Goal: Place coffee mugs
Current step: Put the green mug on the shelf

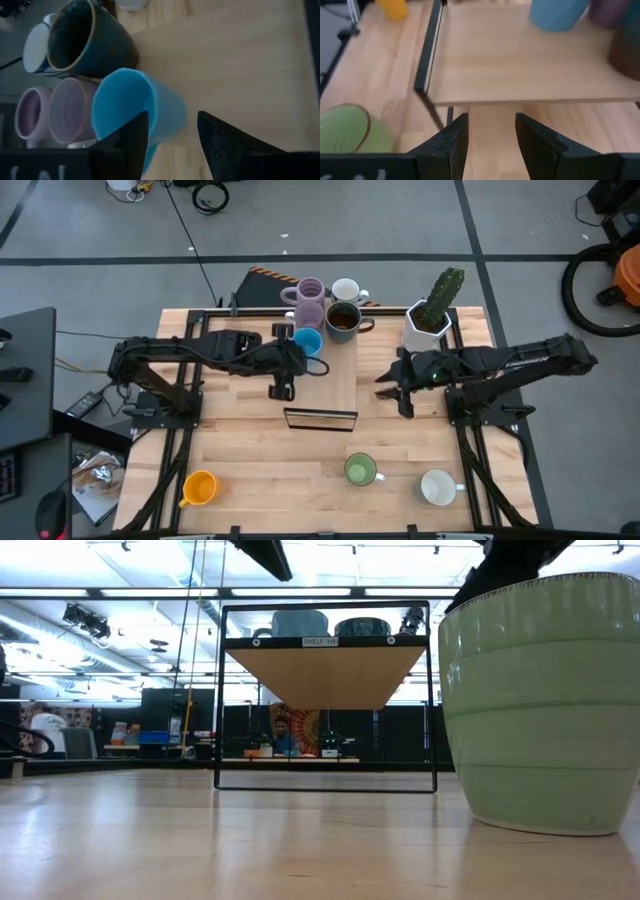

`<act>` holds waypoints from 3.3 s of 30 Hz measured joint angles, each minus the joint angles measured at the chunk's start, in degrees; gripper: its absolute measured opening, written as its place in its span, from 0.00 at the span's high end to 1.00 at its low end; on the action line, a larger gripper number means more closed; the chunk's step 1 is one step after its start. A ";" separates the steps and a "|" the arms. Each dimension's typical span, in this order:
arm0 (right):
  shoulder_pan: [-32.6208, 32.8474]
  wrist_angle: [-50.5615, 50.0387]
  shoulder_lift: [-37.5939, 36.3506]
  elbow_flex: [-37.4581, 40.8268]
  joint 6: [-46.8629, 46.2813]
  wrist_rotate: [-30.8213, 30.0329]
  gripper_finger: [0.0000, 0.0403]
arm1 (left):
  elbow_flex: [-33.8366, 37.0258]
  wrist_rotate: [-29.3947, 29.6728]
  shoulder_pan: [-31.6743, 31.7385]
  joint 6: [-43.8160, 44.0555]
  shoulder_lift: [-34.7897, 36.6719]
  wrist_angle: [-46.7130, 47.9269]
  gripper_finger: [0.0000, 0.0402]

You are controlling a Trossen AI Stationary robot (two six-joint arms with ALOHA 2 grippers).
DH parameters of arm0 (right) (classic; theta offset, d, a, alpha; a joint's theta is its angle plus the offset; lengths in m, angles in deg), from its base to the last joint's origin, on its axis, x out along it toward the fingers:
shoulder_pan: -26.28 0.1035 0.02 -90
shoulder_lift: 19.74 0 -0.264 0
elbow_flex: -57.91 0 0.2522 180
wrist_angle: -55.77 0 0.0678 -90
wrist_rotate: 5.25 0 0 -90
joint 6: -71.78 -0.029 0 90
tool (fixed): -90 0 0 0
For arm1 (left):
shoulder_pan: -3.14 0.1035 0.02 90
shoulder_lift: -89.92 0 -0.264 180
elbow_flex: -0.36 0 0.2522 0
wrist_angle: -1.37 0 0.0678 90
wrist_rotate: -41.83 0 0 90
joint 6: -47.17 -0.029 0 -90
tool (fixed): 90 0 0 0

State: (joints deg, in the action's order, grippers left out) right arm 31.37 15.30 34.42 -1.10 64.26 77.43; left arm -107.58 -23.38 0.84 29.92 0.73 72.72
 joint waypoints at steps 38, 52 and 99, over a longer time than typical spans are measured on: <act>34.16 -18.49 37.06 -22.63 -47.03 -1.94 0.48 | 47.97 -3.59 -6.37 30.24 29.81 -33.70 0.56; 35.27 -13.85 46.16 -23.44 -53.02 -1.35 0.41 | 49.60 -1.97 -10.21 32.70 30.18 -36.77 0.56; 28.27 -19.37 26.81 -26.08 -21.34 -6.32 0.83 | 48.59 -2.05 -9.86 31.46 30.08 -37.10 0.56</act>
State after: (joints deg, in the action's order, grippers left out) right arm 59.64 -4.07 61.23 -27.17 42.92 71.10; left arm -58.99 -25.44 -9.03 61.38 30.80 35.62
